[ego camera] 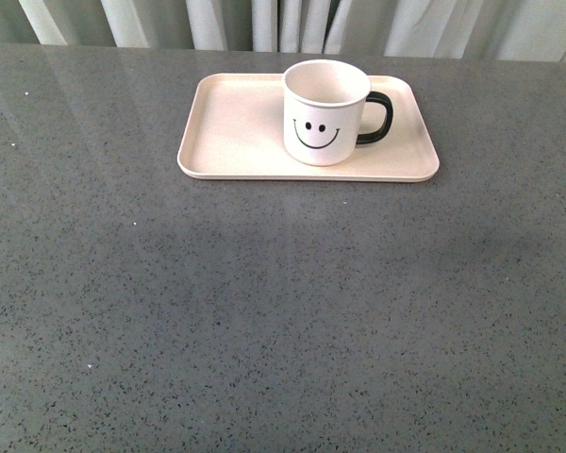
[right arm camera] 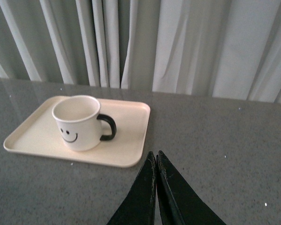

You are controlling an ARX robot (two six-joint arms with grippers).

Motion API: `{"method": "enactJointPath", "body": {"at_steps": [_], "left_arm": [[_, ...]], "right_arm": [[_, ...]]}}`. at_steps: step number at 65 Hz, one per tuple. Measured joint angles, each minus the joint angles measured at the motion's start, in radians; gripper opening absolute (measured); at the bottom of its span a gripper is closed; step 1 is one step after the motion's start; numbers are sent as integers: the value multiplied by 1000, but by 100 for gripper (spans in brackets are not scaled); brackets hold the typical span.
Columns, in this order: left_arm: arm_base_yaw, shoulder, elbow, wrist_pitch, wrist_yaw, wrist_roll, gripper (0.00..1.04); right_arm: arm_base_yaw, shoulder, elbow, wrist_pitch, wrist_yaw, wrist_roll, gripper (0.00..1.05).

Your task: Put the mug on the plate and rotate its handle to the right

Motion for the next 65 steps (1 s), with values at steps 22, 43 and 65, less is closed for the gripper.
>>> {"method": "enactJointPath", "body": {"at_steps": [22, 43, 65], "left_arm": [[0, 0, 0, 0, 0, 0, 96], [0, 0, 0, 0, 0, 0, 96], [0, 0, 0, 0, 0, 0, 96]], "right_arm": [[0, -286, -50, -225, 0, 0, 2], [0, -597, -52, -508, 0, 0, 2], [0, -744, -52, -650, 0, 0, 2]]}}
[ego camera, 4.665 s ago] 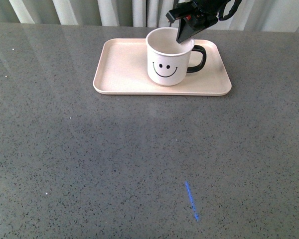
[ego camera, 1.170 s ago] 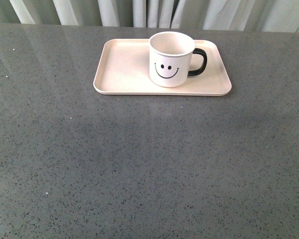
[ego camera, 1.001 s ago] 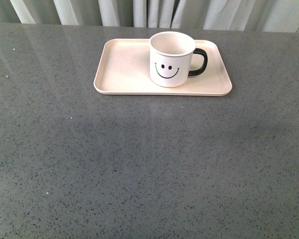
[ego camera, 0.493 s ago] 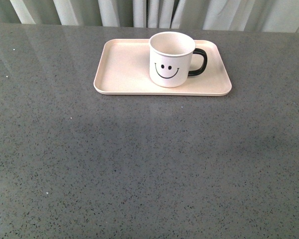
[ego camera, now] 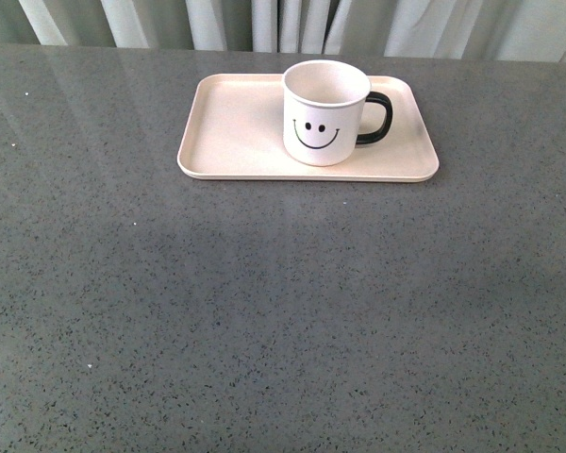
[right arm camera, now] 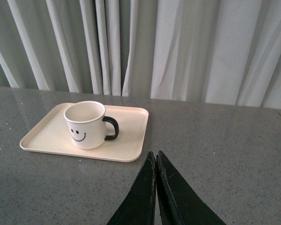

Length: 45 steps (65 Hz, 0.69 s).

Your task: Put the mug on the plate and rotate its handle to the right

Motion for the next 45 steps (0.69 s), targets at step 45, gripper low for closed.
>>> {"method": "enactJointPath", "body": {"at_steps": [45], "left_arm": [[0, 0, 0, 0, 0, 0, 96]], "right_arm": [[0, -298, 0, -304, 0, 0, 2]]}}
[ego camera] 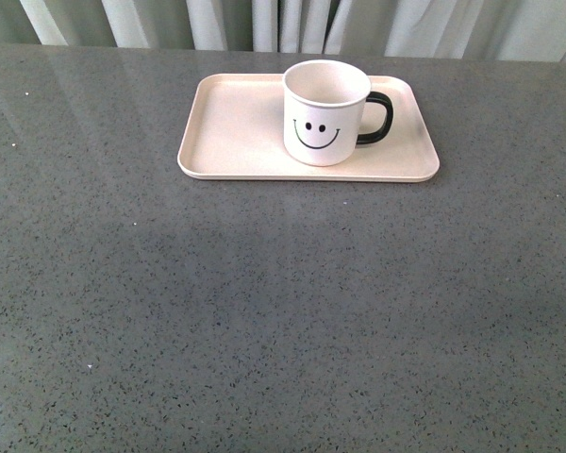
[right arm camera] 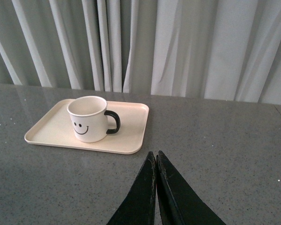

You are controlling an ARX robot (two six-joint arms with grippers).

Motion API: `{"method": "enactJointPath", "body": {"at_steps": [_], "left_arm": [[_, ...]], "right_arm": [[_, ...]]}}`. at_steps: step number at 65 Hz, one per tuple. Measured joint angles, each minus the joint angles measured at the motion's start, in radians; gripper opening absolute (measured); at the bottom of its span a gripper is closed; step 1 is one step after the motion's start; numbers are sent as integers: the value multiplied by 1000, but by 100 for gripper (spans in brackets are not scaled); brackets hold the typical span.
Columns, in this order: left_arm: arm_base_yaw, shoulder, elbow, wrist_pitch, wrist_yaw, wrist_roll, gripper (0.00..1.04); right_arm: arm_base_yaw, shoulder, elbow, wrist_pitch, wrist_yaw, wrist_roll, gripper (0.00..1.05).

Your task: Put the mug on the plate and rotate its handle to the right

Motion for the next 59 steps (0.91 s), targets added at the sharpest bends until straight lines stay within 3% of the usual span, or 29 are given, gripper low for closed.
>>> {"method": "enactJointPath", "body": {"at_steps": [36, 59], "left_arm": [[0, 0, 0, 0, 0, 0, 96], [0, 0, 0, 0, 0, 0, 96]], "right_arm": [[0, -2, 0, 0, 0, 0, 97], [0, -2, 0, 0, 0, 0, 96]]}}
